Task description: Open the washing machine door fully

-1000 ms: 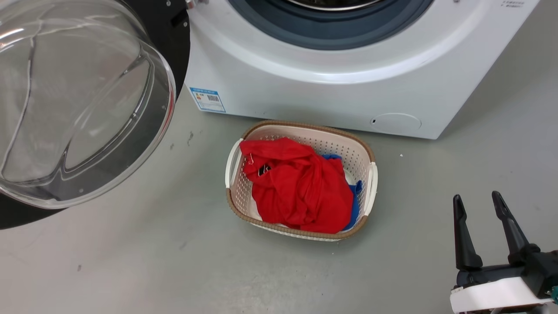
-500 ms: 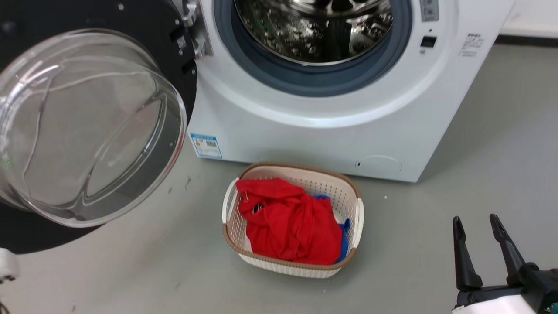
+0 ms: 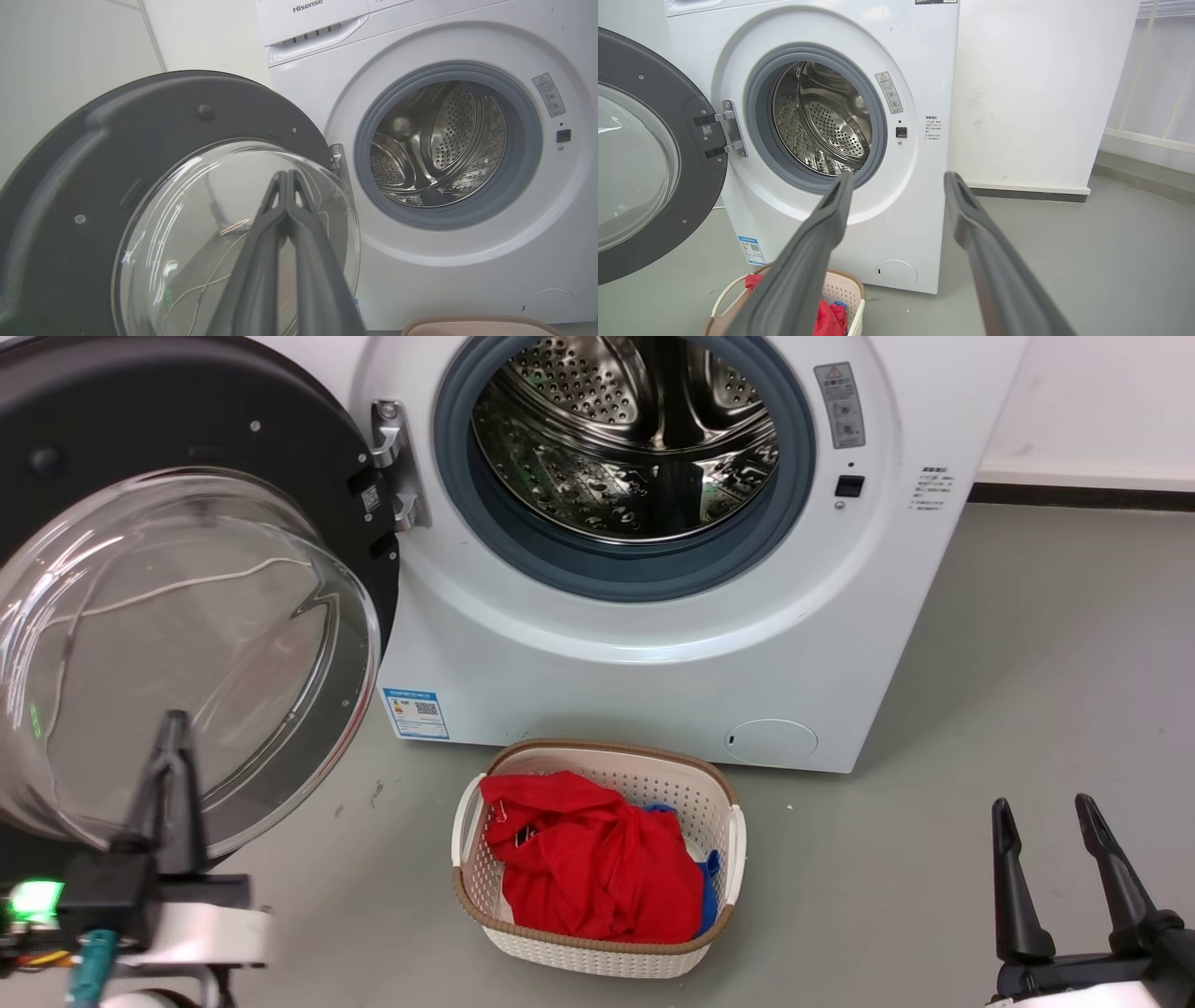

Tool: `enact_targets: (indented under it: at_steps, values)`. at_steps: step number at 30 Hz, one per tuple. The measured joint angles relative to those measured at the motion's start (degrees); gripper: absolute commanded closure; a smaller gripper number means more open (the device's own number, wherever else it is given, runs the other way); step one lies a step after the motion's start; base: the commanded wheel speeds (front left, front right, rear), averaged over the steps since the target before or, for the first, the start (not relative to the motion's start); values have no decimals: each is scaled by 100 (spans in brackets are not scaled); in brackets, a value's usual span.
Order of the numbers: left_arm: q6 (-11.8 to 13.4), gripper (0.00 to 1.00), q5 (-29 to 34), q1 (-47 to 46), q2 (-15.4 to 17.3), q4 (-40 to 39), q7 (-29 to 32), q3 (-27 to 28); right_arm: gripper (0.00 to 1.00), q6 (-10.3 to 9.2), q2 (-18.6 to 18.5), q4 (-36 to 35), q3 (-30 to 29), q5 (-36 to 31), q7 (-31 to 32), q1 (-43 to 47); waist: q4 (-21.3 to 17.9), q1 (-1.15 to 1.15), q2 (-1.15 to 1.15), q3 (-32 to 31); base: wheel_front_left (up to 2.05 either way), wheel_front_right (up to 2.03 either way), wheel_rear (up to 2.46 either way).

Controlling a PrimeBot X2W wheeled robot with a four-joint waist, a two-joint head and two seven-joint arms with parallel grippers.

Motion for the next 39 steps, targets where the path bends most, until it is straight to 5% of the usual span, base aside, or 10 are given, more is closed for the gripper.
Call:
enact_targets:
  at_steps: [21,22,23,24,39]
  values:
    - [19,100,-146,533,-782,622,0,-1076,0,0,0,-44,-31,147,1,264,-298,0,0,-52,0,0,0]
    - [27,84,-146,542,-783,676,0,-1085,0,1,1,-27,-36,147,1,280,-297,0,0,-53,0,0,0]
    - [40,36,-146,550,-784,720,0,-1100,0,0,1,-16,-40,148,1,282,-297,0,0,-57,0,0,0]
    - [66,0,-143,561,-789,734,0,-1110,0,0,1,-9,-46,154,1,282,-297,0,0,-60,0,0,0]
    - [254,0,-54,673,-801,699,0,-1161,0,1,1,107,-33,204,1,340,-280,0,0,-122,0,0,0]
